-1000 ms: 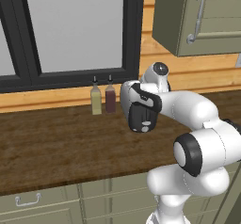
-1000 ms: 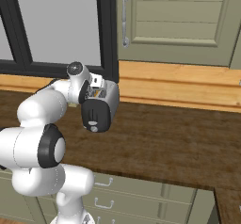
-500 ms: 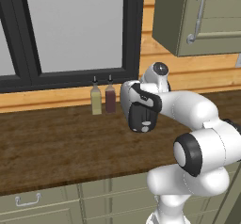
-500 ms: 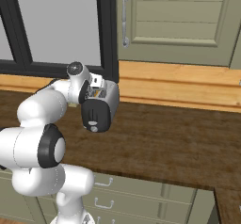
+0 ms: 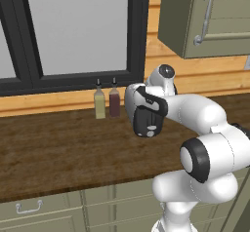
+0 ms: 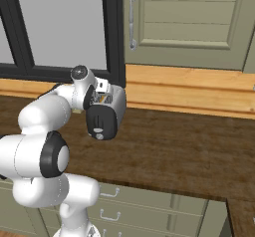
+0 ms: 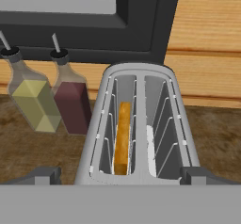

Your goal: Start the toaster. Once the lever pops up, take the bread to the plate on the dining counter.

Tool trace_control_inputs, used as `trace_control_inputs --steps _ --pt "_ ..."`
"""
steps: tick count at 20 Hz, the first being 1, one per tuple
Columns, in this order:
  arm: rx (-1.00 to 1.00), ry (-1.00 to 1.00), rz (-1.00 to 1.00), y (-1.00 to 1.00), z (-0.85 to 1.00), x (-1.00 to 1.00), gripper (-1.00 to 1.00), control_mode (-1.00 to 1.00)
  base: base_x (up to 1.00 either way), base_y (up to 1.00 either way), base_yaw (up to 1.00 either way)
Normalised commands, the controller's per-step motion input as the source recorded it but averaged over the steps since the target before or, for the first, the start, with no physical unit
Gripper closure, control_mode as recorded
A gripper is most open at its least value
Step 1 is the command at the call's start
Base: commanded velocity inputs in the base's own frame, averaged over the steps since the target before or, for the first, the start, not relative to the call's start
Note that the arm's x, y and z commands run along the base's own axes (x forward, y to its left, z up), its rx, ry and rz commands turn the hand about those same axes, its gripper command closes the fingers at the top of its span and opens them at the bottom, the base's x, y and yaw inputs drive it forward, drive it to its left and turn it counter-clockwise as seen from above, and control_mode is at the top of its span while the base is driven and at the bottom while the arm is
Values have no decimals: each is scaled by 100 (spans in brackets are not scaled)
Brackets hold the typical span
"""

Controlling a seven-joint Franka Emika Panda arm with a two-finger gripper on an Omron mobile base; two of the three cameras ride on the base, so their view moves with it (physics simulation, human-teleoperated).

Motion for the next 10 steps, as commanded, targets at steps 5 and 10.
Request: trace_control_inputs --steps 5,10 --pt "0 0 0 0 0 0 -100 -100 0 0 0" --pt "0 0 0 0 0 0 -100 -100 0 0 0"
